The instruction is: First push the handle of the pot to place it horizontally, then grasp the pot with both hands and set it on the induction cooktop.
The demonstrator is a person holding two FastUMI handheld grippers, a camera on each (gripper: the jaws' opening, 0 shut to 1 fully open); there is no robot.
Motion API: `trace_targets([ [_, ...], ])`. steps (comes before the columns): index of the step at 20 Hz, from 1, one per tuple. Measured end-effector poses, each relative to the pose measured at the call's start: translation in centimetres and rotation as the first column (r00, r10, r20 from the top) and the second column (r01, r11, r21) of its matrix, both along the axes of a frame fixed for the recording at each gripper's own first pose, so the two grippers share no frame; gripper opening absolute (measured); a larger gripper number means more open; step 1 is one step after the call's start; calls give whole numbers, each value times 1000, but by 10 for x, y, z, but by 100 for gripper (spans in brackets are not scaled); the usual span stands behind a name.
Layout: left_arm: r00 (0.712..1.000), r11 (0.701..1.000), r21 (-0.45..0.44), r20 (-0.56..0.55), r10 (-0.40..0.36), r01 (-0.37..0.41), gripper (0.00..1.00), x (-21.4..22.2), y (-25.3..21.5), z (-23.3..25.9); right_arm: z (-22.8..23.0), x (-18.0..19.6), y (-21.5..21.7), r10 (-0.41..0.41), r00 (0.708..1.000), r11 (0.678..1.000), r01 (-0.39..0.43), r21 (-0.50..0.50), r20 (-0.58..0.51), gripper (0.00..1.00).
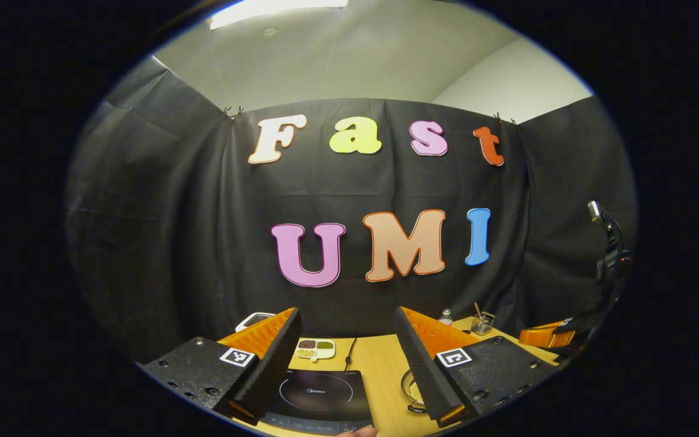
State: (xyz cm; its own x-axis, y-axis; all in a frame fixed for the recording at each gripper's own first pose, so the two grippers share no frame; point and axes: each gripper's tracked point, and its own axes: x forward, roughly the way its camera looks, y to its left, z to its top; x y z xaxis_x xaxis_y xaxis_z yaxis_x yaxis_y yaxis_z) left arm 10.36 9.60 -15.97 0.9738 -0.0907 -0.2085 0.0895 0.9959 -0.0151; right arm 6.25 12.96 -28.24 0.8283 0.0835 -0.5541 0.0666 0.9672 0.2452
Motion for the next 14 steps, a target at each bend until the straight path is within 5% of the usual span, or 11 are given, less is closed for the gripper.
trace_targets([
  [8, 994, 994, -31, 7, -107, 107, 93, 52, 5, -34, -87, 1, 9, -90, 981, 996, 88, -23, -173, 2],
  [14, 980, 976, -94, -14, -201, 199, 93, 84, 22, -80, -151, -16, 19, -231, 928, 973, 215, -86, -291, 3],
])
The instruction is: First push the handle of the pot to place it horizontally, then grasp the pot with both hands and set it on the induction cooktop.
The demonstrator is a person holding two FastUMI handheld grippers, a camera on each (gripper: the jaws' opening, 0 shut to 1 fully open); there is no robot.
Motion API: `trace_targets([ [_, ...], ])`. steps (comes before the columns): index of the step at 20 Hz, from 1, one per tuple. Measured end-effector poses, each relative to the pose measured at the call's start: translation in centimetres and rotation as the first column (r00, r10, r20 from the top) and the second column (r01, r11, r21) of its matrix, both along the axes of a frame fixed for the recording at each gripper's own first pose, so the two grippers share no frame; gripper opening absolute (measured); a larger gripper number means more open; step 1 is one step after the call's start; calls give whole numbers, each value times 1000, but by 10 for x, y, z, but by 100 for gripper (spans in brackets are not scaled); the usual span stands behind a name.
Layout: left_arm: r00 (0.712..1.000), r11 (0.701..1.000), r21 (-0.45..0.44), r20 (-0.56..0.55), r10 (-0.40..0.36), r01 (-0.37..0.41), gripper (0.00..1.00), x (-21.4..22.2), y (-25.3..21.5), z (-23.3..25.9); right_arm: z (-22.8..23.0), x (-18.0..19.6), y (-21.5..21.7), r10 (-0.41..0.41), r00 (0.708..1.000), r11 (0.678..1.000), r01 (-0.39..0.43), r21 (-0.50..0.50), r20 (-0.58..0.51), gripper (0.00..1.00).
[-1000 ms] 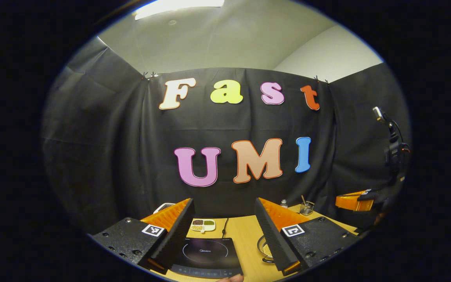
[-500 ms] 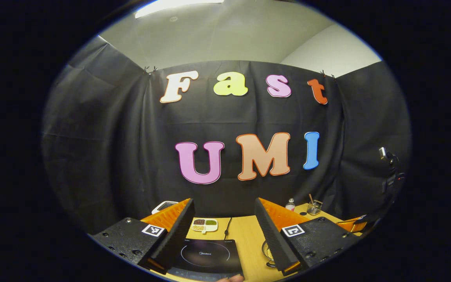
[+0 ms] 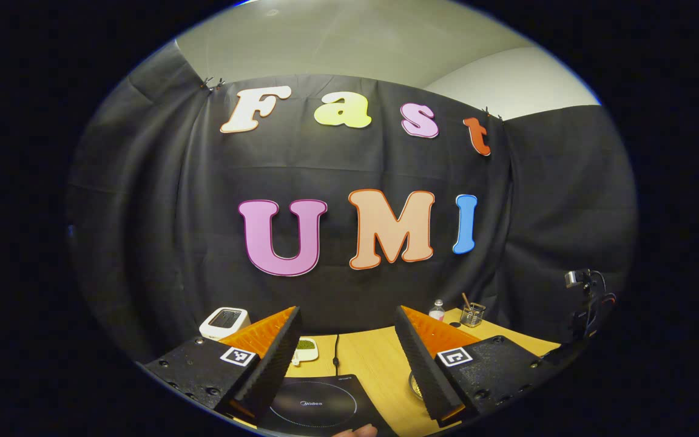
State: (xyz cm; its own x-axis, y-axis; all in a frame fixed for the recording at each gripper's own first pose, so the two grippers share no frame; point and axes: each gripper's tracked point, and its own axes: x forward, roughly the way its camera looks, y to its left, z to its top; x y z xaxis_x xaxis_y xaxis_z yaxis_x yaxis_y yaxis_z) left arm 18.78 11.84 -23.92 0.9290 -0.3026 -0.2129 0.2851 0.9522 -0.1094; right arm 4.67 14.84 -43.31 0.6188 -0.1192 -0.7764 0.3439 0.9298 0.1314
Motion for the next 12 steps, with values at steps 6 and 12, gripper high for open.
trace_targets([
  [6, 1000, 1000, 9, -18, -8, 8, 93, 16, 23, -32, -54, -30, 13, -108, 983, 994, 111, 13, -149, 0],
  [12, 1000, 1000, 27, -25, 16, -15, 93, 16, 41, -43, -112, -57, 33, -134, 948, 989, 147, 23, -289, 3],
])
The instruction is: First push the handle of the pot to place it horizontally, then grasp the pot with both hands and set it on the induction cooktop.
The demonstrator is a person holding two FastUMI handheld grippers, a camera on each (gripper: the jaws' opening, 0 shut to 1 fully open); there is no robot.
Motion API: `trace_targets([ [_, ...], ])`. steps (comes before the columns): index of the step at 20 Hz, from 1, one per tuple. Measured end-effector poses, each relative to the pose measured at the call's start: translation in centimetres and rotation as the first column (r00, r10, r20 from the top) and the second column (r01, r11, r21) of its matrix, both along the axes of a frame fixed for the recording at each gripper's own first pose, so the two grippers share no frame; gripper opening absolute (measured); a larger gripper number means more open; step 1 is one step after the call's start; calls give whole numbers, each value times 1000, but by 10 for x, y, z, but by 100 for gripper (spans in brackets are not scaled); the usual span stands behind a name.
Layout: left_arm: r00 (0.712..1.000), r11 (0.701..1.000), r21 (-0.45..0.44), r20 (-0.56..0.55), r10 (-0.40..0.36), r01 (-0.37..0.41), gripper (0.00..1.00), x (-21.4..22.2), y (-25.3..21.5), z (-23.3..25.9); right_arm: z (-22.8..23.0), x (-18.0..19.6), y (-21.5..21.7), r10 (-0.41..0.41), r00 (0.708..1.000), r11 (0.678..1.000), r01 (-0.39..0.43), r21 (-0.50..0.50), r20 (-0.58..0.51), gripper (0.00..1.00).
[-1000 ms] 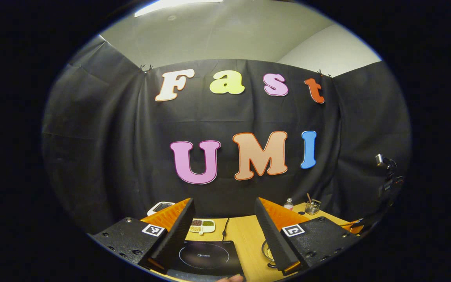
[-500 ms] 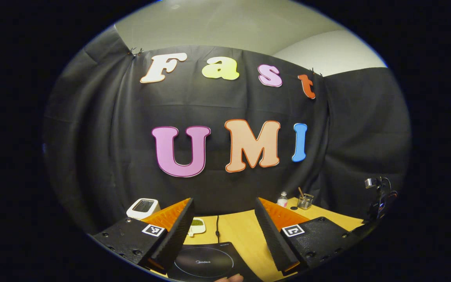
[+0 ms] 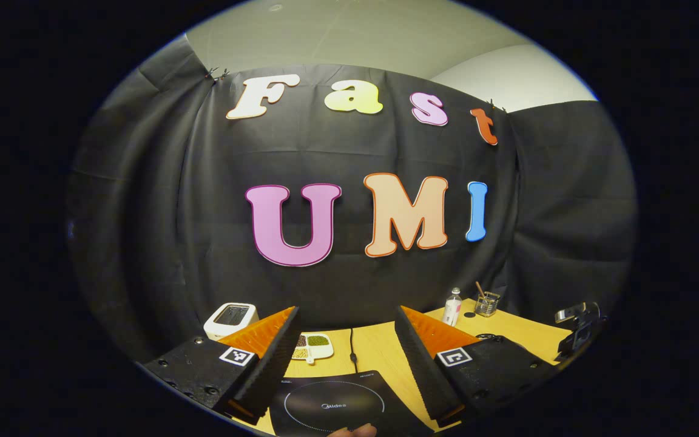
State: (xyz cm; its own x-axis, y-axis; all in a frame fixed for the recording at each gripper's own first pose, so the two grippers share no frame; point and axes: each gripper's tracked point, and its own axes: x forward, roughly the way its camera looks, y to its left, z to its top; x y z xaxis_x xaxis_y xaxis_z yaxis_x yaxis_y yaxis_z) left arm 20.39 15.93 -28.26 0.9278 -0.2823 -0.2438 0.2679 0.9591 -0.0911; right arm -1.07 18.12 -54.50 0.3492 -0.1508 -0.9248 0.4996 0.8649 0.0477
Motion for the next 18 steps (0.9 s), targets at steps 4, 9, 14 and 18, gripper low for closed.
trace_targets([
  [4, 1000, 1000, 11, -9, 17, -17, 93, 0, 13, -6, -17, -1, 6, -9, 999, 1000, 9, -1, -40, 3],
  [9, 1000, 1000, 10, -23, 19, -19, 93, 2, 18, -15, -26, 8, 20, -58, 997, 998, 59, 24, -42, 2],
  [14, 999, 1000, 15, -26, 20, -20, 94, 8, 24, -21, -24, 17, 35, -76, 996, 996, 78, 45, -35, 2],
  [18, 1000, 1000, 15, -18, 25, -25, 93, 11, 29, -21, -22, 36, 54, -79, 997, 994, 80, 78, -22, 3],
])
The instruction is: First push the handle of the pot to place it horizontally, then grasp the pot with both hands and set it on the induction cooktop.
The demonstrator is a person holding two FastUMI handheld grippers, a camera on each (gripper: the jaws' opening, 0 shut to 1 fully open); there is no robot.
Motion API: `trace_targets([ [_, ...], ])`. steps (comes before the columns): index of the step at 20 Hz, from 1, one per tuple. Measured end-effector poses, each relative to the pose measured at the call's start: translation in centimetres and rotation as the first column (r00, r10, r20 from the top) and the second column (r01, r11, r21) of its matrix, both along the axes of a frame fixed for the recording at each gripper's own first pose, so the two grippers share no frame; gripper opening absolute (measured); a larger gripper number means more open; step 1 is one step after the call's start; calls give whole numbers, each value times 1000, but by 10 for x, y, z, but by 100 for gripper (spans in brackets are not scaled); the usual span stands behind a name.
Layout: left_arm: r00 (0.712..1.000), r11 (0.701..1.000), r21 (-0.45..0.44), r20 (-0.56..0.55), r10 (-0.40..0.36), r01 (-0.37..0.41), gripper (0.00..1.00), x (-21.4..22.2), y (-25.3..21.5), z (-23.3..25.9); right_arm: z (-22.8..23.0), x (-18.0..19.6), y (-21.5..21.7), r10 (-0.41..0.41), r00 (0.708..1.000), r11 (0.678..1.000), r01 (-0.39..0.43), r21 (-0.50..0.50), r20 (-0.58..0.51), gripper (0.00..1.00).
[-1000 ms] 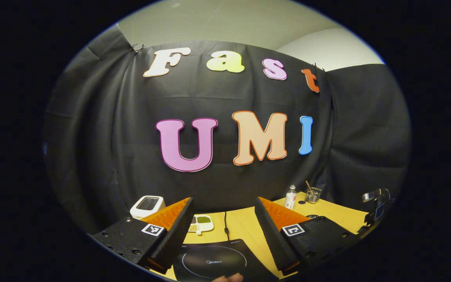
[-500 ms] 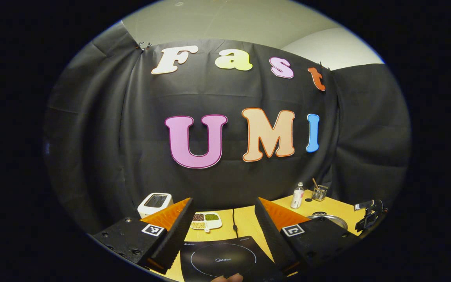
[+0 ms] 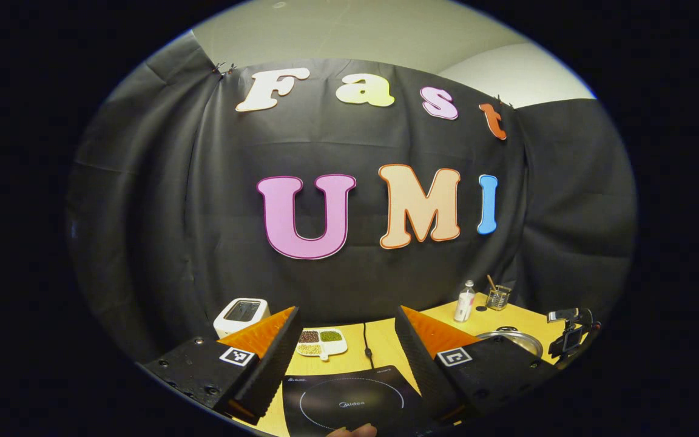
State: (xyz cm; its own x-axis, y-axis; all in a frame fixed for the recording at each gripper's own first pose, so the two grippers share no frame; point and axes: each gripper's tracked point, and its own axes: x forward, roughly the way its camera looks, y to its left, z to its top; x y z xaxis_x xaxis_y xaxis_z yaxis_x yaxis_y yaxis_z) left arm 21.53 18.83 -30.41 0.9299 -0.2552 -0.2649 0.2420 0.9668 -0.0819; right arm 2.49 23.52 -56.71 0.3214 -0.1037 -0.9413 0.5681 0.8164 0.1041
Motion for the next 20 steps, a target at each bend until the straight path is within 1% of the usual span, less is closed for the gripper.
trace_targets([
  [3, 1000, 1000, 6, -7, 18, -18, 93, 2, 7, -3, 0, 12, 14, -20, 1000, 999, 19, 39, 11, 3],
  [9, 999, 999, 11, -22, 49, -49, 93, 2, 18, -9, -1, 42, 39, -96, 995, 985, 91, 149, 27, 2],
  [15, 995, 996, 22, -34, 89, -88, 93, -2, 29, -11, -1, 57, 51, -125, 992, 969, 116, 217, 27, 2],
  [17, 995, 995, 23, -40, 94, -93, 93, -4, 30, -12, 7, 62, 55, -122, 991, 966, 107, 236, 53, 3],
  [18, 995, 995, 21, -42, 95, -94, 93, -5, 30, -12, 11, 65, 53, -106, 992, 968, 87, 235, 69, 2],
  [19, 995, 996, 18, -45, 91, -91, 93, -5, 27, -12, 15, 64, 51, -88, 993, 972, 67, 227, 83, 0],
  [20, 995, 996, 13, -52, 84, -83, 93, -7, 23, -14, 20, 65, 44, -69, 993, 977, 47, 209, 96, 2],
])
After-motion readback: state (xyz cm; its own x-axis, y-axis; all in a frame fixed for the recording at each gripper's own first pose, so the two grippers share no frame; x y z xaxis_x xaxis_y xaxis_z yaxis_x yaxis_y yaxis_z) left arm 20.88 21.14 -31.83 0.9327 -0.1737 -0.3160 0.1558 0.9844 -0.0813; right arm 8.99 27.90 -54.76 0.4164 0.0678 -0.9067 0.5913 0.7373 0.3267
